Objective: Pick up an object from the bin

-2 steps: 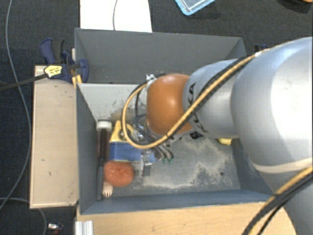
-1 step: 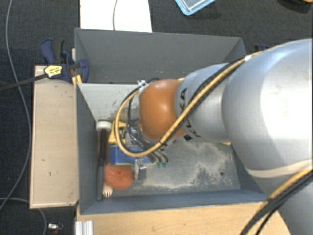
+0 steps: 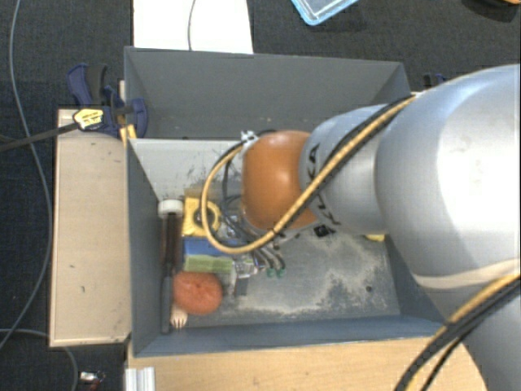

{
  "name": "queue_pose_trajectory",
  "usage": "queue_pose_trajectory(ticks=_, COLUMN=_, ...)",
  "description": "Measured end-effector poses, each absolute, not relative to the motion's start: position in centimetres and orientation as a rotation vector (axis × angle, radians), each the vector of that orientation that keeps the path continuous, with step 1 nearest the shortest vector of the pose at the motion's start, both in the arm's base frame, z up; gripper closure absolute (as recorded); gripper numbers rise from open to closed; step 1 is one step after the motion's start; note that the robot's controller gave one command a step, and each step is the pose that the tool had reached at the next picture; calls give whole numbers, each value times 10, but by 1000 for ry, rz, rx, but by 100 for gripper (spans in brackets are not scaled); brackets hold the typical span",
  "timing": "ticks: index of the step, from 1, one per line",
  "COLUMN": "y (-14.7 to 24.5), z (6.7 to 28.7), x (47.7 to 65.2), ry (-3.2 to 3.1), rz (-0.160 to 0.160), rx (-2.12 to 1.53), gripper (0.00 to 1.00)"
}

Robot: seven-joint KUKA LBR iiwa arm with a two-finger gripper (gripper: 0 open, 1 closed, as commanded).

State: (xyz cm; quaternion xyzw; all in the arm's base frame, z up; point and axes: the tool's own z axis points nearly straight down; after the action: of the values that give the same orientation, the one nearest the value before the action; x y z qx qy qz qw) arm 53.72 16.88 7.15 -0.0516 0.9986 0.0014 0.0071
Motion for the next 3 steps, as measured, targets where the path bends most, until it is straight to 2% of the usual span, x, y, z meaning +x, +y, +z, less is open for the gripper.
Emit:
queue_pose_trajectory(ticks=1, y=159, z=74, x=561, ry=3121, rz=8, rx=-67, gripper=100)
queue_pose_trajectory(ticks=2, y=159, z=74, x=561, ry=3121, rz=8, rx=-67, gripper=100)
queue_pose_trajectory(ticks=3, y=160, z=135, x=559, ry=3126, rz=7, rx=-74, gripper=100)
